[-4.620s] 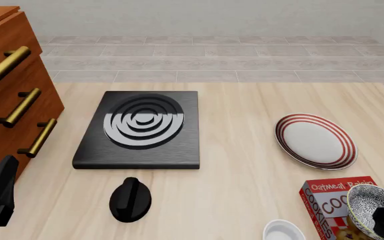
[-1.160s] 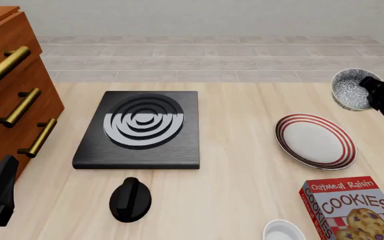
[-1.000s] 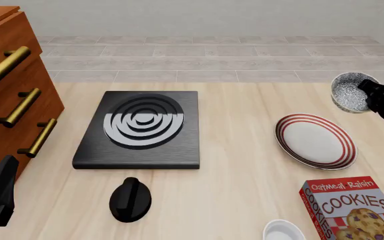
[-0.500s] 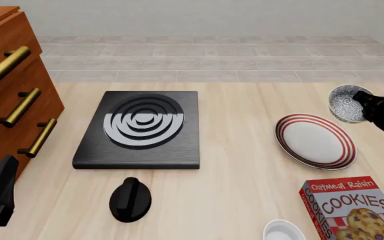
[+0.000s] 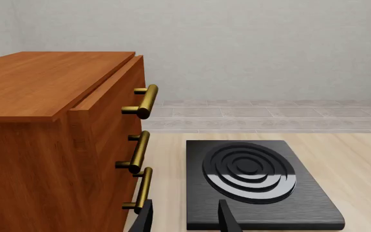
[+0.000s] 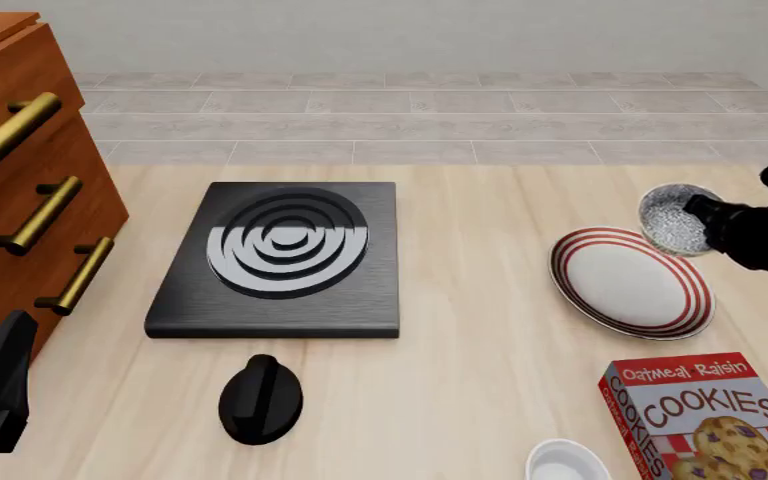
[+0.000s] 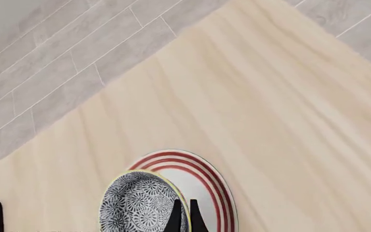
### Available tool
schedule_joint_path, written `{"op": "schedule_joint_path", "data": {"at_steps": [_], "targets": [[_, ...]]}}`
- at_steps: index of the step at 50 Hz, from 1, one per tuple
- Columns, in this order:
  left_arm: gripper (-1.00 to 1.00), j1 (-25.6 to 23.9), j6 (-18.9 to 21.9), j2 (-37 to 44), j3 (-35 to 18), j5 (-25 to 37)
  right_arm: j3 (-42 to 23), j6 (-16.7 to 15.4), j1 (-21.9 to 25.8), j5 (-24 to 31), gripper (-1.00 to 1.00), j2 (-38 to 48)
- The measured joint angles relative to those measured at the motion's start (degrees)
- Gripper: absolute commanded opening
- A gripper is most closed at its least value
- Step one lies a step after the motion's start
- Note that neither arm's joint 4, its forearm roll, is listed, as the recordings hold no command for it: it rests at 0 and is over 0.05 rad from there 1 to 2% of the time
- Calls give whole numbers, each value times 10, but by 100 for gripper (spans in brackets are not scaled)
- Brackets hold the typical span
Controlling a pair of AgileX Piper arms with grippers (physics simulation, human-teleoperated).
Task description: Pick the akita bowl on the cookies box and place it on the plate.
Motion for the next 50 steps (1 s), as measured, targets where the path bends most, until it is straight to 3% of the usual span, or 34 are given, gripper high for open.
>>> {"op": "schedule_joint_path", "data": {"at_steps": [50], "targets": [[100, 0, 0, 0, 0, 0, 3, -23, 11, -30, -100, 60]]}}
